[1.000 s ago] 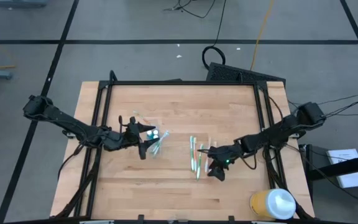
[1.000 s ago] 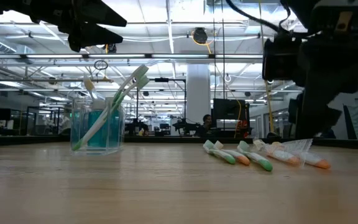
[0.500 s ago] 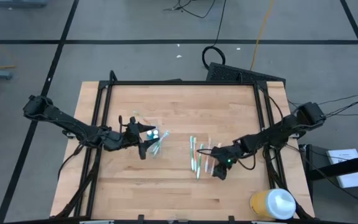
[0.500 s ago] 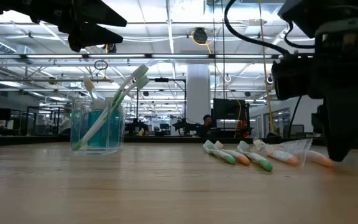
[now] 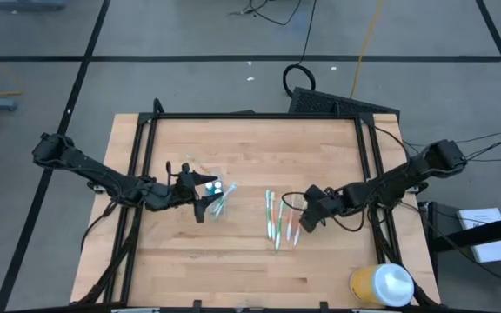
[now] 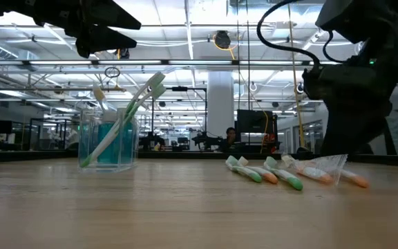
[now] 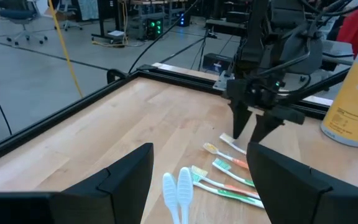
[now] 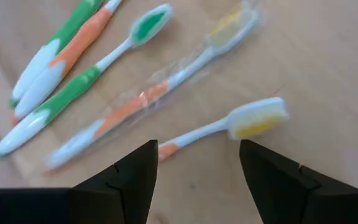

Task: Pick & Place toothbrushing station
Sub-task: Put the orange toothbrush in the transparent organizer

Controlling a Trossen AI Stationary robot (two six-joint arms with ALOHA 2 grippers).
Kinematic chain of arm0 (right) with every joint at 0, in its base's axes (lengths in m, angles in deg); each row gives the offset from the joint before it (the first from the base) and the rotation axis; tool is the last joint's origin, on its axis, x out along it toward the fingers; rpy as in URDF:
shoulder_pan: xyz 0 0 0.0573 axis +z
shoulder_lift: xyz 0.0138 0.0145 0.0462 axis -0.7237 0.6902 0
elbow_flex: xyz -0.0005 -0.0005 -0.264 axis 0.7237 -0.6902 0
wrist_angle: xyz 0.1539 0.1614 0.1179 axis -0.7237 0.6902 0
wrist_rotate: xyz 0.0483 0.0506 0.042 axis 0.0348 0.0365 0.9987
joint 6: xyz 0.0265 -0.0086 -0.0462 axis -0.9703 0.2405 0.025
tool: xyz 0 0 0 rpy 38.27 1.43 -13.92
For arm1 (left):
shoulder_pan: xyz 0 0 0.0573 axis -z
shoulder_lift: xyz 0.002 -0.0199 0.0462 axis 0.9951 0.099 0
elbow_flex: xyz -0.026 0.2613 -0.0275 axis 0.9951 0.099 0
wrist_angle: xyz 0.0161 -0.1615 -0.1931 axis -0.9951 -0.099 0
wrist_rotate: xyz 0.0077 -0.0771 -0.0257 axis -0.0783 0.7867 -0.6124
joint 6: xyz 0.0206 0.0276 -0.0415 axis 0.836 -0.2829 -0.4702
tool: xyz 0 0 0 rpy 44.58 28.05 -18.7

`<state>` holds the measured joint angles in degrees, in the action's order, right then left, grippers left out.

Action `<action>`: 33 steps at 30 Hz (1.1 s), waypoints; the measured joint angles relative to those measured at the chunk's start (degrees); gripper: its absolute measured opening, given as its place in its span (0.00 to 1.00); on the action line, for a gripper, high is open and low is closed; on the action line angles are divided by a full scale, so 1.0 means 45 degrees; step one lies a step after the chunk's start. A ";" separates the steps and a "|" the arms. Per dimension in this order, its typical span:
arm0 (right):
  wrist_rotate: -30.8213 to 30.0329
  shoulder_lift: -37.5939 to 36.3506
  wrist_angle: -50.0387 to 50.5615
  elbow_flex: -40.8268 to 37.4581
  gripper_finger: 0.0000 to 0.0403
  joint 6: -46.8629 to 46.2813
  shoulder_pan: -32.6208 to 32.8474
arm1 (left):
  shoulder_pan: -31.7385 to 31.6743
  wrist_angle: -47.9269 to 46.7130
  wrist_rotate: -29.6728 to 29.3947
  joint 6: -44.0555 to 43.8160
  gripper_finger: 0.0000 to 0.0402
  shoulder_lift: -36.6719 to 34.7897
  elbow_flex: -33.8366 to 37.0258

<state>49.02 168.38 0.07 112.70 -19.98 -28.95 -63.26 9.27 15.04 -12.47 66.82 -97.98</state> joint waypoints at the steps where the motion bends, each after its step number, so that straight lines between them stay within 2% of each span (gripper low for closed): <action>1: -0.0149 0.0146 -0.0049 0.0000 0.55 -0.0004 -0.0039 | 0.0000 -0.0008 0.0000 -0.0012 0.66 0.0000 0.0000; 6: -0.0356 0.1153 -0.0441 0.0028 0.55 -0.0070 -0.0302 | 0.0000 -0.0130 0.0000 -0.0060 0.66 0.0000 0.0000; 10: -0.1193 0.1963 -0.0997 0.0058 0.55 -0.0597 -0.0374 | 0.0000 -0.0224 0.0000 -0.0060 0.66 0.0002 0.0000; 19: -0.2298 0.2235 -0.0543 0.0034 0.55 -0.1018 -0.0472 | 0.0000 -0.0278 0.0000 -0.0070 0.66 0.0005 0.0000; 33: -0.3157 0.2269 0.0387 0.0010 0.37 -0.0650 -0.0962 | 0.0000 -0.0273 0.0000 -0.0283 0.66 0.0005 0.0000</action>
<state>34.82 178.60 1.81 112.75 -22.91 -33.28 -63.26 8.04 15.04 -13.75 66.84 -97.98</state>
